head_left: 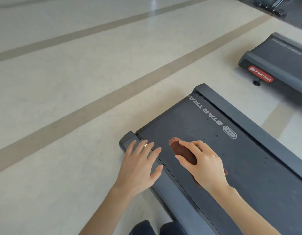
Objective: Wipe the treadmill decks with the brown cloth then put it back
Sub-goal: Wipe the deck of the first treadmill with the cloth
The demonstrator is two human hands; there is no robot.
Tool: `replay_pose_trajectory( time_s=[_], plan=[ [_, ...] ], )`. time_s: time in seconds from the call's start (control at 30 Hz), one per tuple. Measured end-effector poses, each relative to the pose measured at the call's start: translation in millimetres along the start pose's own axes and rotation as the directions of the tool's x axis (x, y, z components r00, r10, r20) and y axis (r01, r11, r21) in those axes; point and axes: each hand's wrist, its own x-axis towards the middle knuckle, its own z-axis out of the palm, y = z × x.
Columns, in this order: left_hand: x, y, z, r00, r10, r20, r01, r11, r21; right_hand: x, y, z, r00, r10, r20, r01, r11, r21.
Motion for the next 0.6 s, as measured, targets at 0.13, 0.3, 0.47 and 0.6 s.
replay_pose_trajectory(
  time_s=[0.13, 0.3, 0.47, 0.6],
  plan=[
    [-7.0, -5.6, -84.0, 1.0, -0.025, 0.01, 0.025, 1.0, 0.009, 17.6, -51.5, -61.1, 0.999, -0.027, -0.035, 0.027, 1.0, -0.013],
    [-16.7, -7.7, -194.1, 0.998, -0.049, 0.05, 0.049, 0.999, -0.003, 33.8, -116.6, -140.7, 0.998, -0.027, -0.058, 0.025, 0.999, -0.034],
    [-32.6, -2.7, -299.2, 1.0, -0.016, 0.016, 0.016, 1.0, -0.023, 42.5, -173.6, -221.4, 0.999, -0.019, -0.033, 0.017, 0.998, -0.057],
    [-33.2, -12.3, -345.0, 1.0, -0.012, -0.022, 0.011, 0.999, -0.033, 48.3, -198.5, -251.3, 1.0, -0.018, 0.003, 0.018, 0.998, -0.055]
  ],
)
